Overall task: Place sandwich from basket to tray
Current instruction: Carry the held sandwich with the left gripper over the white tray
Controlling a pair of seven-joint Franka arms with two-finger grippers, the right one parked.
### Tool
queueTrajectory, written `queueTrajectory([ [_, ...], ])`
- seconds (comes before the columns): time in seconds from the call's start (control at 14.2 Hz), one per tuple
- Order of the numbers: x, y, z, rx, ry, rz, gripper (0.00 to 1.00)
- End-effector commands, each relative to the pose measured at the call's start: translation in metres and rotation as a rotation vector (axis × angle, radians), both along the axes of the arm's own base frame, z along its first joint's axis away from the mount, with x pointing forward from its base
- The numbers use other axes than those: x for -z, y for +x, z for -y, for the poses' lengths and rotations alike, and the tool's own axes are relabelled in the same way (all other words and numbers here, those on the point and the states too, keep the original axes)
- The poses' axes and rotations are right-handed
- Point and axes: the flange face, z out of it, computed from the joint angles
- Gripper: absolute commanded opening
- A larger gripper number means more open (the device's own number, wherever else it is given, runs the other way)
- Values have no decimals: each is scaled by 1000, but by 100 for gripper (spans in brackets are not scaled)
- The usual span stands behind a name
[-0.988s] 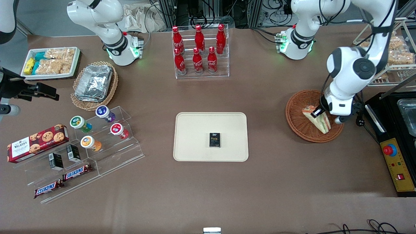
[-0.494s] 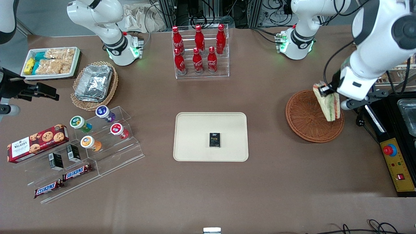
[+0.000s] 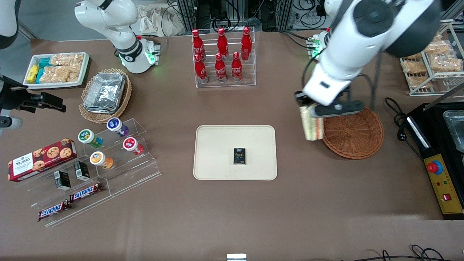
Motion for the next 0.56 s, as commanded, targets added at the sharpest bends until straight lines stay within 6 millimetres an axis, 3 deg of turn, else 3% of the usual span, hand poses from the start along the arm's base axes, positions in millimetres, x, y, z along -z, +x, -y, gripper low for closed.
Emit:
queueTrajectory([
  [0.0,76,16,42,31,-71,-11,0],
  [0.28,186,26,88,75,-110,-18,0],
  [0.49,239,37,86,112,-37,12,0],
])
